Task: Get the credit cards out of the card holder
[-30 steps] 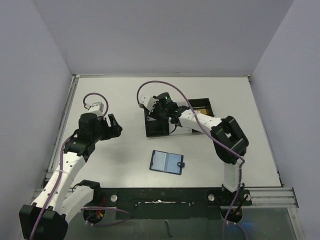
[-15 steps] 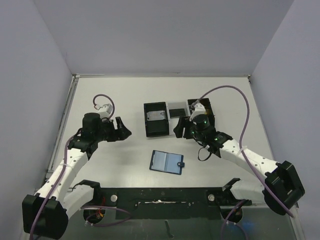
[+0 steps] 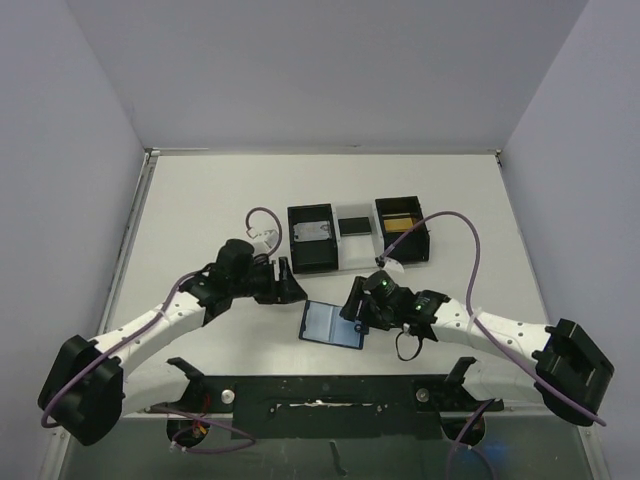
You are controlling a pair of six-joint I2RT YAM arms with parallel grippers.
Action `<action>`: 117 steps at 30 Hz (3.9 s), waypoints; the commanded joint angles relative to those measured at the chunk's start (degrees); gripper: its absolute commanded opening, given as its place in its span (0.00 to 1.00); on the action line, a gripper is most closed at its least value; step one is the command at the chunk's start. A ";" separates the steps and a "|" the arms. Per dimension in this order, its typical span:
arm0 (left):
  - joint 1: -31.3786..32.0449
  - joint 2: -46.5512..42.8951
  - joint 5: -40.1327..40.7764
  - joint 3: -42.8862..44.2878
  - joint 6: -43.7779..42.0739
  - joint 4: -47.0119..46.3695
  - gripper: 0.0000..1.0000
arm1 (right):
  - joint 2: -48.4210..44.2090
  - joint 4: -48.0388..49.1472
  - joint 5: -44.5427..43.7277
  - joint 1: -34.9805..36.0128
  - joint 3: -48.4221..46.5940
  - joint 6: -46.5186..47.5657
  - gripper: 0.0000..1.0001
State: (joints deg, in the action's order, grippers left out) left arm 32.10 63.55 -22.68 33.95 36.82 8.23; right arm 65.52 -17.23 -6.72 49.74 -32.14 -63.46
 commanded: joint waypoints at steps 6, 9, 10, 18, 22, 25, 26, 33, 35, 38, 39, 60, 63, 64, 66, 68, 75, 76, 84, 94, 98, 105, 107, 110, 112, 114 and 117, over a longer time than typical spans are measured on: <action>5.63 8.28 1.46 0.41 3.01 -6.23 0.53 | 3.61 -4.72 -6.09 6.19 -4.60 -8.10 0.56; 6.51 10.83 0.95 0.50 2.77 -6.68 0.51 | 4.52 -6.70 -6.83 7.55 -5.26 -9.81 0.56; 6.90 11.57 0.82 0.50 2.81 -7.11 0.50 | 4.90 -7.32 -7.08 7.91 -5.44 -10.30 0.56; 8.87 15.87 0.63 1.30 1.99 -8.00 0.39 | 6.86 -11.47 -8.79 9.11 -6.58 -13.14 0.56; 9.66 17.21 0.29 1.42 1.88 -8.53 0.32 | 8.02 -11.37 -8.40 9.13 -6.43 -13.35 0.56; 10.41 17.89 0.44 1.37 2.07 -8.95 0.29 | 9.55 -8.99 -6.71 9.11 -5.65 -13.09 0.55; 10.62 18.03 0.49 1.32 2.19 -9.12 0.27 | 9.94 -8.60 -6.78 9.18 -5.77 -12.84 0.55; 11.73 20.00 0.54 0.91 2.17 -9.99 0.14 | 14.07 -5.89 -6.26 8.89 -6.68 -11.56 0.46; 11.85 20.32 0.38 0.69 2.36 -10.81 0.11 | 15.05 -4.55 -5.43 8.73 -6.77 -10.87 0.41; 12.15 20.72 0.01 0.77 2.44 -11.68 0.08 | 16.33 -3.11 -4.33 8.61 -7.22 -9.92 0.32; 12.19 20.81 0.05 0.81 2.58 -11.74 0.08 | 16.53 -2.76 -4.12 8.62 -7.50 -9.45 0.30; 10.71 11.21 16.65 4.45 -2.09 2.86 0.49 | 17.50 -3.33 -2.79 5.28 -10.45 -5.73 0.33; 10.36 13.37 15.32 3.94 -2.11 1.26 0.49 | 18.20 -3.42 -2.55 5.37 -11.84 -4.72 0.34; 10.35 14.28 14.57 3.93 -1.98 0.33 0.49 | 18.54 -3.46 -2.39 5.33 -12.15 -4.55 0.35; 10.43 15.94 13.73 2.25 -1.44 -1.06 0.47 | 18.84 -3.59 -2.33 5.45 -12.92 -4.22 0.35; 10.59 16.85 12.96 1.60 -0.64 -2.10 0.43 | 18.97 -3.73 -2.16 5.46 -13.39 -3.96 0.36; 10.79 16.77 13.19 -1.32 0.35 -3.09 0.32 | 20.51 -3.55 -1.39 5.53 -14.26 -3.39 0.39; 10.84 16.77 13.00 -1.49 0.35 -3.24 0.31 | 21.12 -3.32 -0.98 5.55 -14.46 -3.34 0.39; 10.79 17.22 11.27 -1.96 -0.34 -4.38 0.18 | 24.24 -0.64 0.96 6.13 -17.56 0.96 0.20; 10.80 14.98 13.75 -0.42 -0.33 -0.91 0.19 | 21.16 -5.11 -1.08 5.44 -18.19 0.52 0.27; 10.38 8.99 18.35 1.91 -0.24 4.14 0.41 | 13.49 -8.57 -4.16 4.13 -18.23 4.22 0.51; 3.05 -2.38 25.97 9.09 -1.72 13.91 0.66 | -0.59 -12.25 -11.09 -6.54 -19.06 17.28 0.77; -2.34 -5.04 28.04 12.40 -2.45 17.43 0.68 | -4.50 -11.75 -14.79 -10.02 -19.99 22.40 0.85; -5.66 -8.84 37.73 17.57 -1.69 22.79 0.71 | -9.54 -8.74 -19.93 -14.11 -22.01 31.60 0.97; -5.73 -10.93 44.88 20.66 -2.48 24.68 0.72 | -11.62 -6.97 -23.57 -15.75 -24.25 37.46 0.99; -5.73 -12.93 49.75 23.95 -3.43 26.07 0.72 | -12.94 -4.97 -26.14 -16.02 -26.40 43.07 0.98; -5.71 -15.93 53.35 28.65 -5.97 26.23 0.73 | -13.67 -3.89 -27.50 -16.07 -30.08 47.95 0.98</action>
State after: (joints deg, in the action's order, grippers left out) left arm 26.48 51.46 20.12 55.99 34.26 32.18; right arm 53.23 -26.00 -27.97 33.82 -56.90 -27.31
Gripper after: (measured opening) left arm 0.719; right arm 0.978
